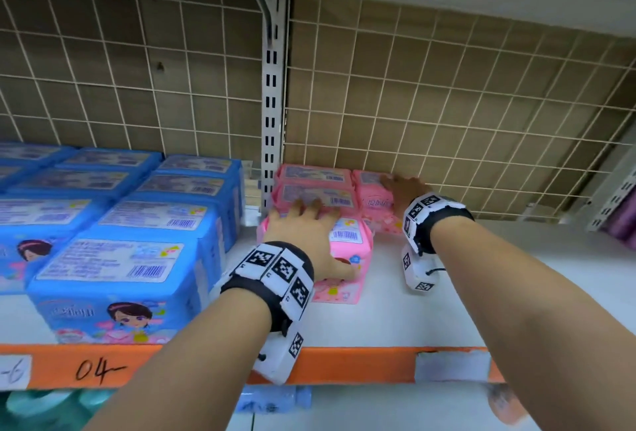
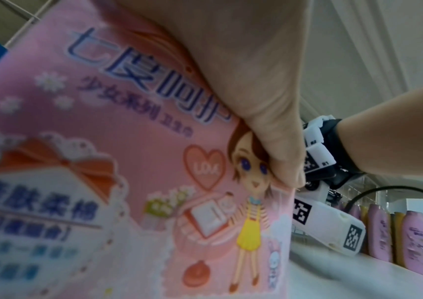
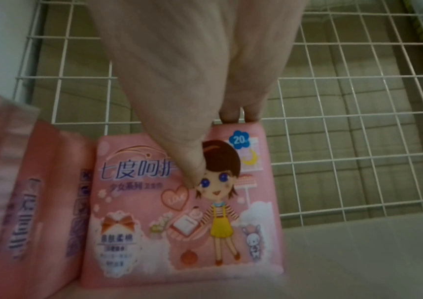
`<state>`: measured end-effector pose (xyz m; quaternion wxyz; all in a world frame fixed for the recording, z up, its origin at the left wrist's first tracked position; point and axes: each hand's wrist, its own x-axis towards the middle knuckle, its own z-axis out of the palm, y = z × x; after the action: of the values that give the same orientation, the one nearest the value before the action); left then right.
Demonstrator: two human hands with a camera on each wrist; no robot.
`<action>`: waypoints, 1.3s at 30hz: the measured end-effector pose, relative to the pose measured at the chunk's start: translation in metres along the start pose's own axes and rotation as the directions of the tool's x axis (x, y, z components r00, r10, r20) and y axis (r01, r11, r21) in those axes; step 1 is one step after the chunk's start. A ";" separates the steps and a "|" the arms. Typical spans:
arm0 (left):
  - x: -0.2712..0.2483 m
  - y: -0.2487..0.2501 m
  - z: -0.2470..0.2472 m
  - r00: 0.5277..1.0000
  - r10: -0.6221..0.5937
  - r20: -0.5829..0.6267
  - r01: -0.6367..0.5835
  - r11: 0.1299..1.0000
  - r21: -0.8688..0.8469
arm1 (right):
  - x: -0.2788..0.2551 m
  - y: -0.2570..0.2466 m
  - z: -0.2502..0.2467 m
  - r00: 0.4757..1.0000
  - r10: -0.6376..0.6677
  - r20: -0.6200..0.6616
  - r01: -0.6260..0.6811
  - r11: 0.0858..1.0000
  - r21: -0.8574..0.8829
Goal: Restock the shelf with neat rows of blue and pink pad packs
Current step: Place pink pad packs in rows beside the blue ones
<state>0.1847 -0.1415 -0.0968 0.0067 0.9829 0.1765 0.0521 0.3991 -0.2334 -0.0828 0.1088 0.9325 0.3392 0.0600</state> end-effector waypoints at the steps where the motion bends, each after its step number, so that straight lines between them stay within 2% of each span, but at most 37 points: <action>1: 0.000 0.000 0.000 1.000 -0.001 0.004 0.001 1.000 0.003 | -0.002 -0.001 -0.001 1.000 -0.006 0.008 0.005 1.000 0.019; 4: -0.001 0.000 -0.001 1.000 -0.008 0.005 0.008 1.000 0.013 | -0.014 -0.004 -0.007 0.999 -0.036 0.032 0.035 0.999 0.041; 6: -0.001 0.002 -0.003 1.000 -0.010 0.015 0.010 0.999 0.032 | -0.029 -0.006 -0.014 0.999 -0.042 -0.008 0.043 0.997 0.064; 9: -0.007 0.006 -0.011 0.998 -0.020 0.064 0.015 0.998 0.065 | -0.062 -0.008 -0.023 0.998 -0.004 -0.068 0.021 0.970 0.241; 11: -0.011 0.010 -0.017 0.996 -0.031 0.083 0.024 0.996 0.086 | -0.089 -0.006 -0.025 0.996 -0.048 -0.078 0.075 0.917 0.391; 15: -0.030 0.038 -0.026 0.999 -0.037 0.008 0.036 0.993 0.113 | -0.150 0.007 -0.024 0.978 -0.122 -0.167 0.191 0.845 0.499; 19: -0.073 0.081 -0.015 0.986 -0.001 -0.168 -0.030 0.983 -0.181 | -0.210 0.013 -0.011 0.942 -0.177 -0.286 0.321 0.730 0.604; 21: -0.107 0.100 0.003 0.955 -0.026 -0.297 -0.088 0.928 -0.363 | -0.239 0.012 0.005 0.916 -0.170 -0.364 0.381 0.651 0.657; 23: -0.149 0.120 0.033 0.948 -0.076 -0.309 -0.091 0.866 -0.491 | -0.270 0.011 0.026 0.918 -0.134 -0.373 0.381 0.557 0.738; 25: -0.189 0.135 0.067 0.976 -0.096 -0.195 -0.030 0.831 -0.555 | -0.301 0.010 0.050 0.921 -0.130 -0.366 0.383 0.473 0.794; 27: -0.225 0.145 0.102 0.996 -0.091 -0.013 0.067 0.809 -0.584 | -0.327 0.008 0.080 0.922 -0.154 -0.355 0.385 0.444 0.809; 29: -0.253 0.152 0.138 0.975 -0.094 0.203 0.198 0.786 -0.586 | -0.348 0.003 0.117 0.947 -0.179 -0.267 0.321 0.450 0.834; 31: -0.277 0.154 0.174 0.913 -0.130 0.386 0.334 0.782 -0.526 | -0.372 -0.002 0.159 0.972 -0.209 -0.107 0.193 0.450 0.872; 33: -0.293 0.151 0.209 0.839 -0.167 0.518 0.429 0.789 -0.439 | -0.395 -0.007 0.201 0.972 -0.231 0.042 0.071 0.457 0.886; 36: -0.312 0.143 0.263 0.678 -0.079 0.731 0.456 0.825 -0.334 | -0.433 -0.013 0.263 0.925 -0.248 0.290 -0.116 0.542 0.833; 39: -0.323 0.129 0.324 0.597 -0.091 0.797 0.462 0.851 -0.249 | -0.453 -0.028 0.321 0.870 -0.241 0.430 -0.205 0.615 0.761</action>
<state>-0.0381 -0.3728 -0.4477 0.3055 0.8432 0.2953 -0.3293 0.0964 -0.5572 -0.4183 -0.2282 0.8630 0.3007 -0.3357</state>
